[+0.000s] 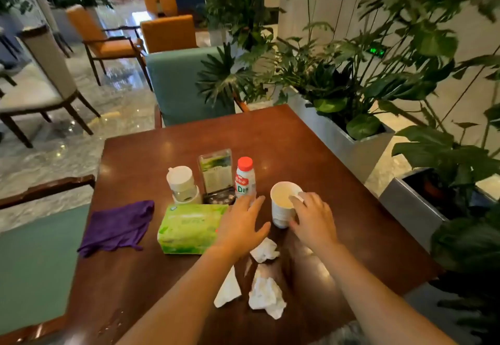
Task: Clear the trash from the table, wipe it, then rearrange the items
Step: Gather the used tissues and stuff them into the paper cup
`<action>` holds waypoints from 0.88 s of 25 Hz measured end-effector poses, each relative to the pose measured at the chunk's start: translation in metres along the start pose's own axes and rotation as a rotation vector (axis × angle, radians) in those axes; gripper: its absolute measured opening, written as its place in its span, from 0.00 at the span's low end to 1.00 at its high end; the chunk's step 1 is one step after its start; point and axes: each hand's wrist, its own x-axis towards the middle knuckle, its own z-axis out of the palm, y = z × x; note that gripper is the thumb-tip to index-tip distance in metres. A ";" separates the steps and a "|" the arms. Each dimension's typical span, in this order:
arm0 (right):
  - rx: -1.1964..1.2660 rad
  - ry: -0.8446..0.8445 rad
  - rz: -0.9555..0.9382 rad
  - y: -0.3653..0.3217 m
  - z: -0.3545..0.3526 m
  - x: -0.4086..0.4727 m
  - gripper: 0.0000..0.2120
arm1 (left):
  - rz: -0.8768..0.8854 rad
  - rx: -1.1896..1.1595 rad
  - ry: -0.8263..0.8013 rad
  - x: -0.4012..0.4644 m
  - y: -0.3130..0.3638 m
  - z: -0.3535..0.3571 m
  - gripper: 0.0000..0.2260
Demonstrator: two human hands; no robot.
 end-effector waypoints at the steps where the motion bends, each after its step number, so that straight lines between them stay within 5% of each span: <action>1: 0.007 -0.032 -0.037 0.009 0.004 0.005 0.21 | 0.012 0.001 -0.067 0.010 0.006 0.010 0.30; 11: 0.141 -0.096 -0.197 0.045 0.034 0.021 0.13 | 0.090 0.025 -0.291 0.027 0.010 0.055 0.32; 17: 0.209 0.093 -0.206 0.022 0.015 0.005 0.05 | -0.026 -0.403 -0.105 -0.002 0.013 0.047 0.29; 22: 0.315 0.345 -0.292 -0.012 -0.006 -0.022 0.05 | -0.234 -0.665 0.140 -0.046 -0.002 0.022 0.38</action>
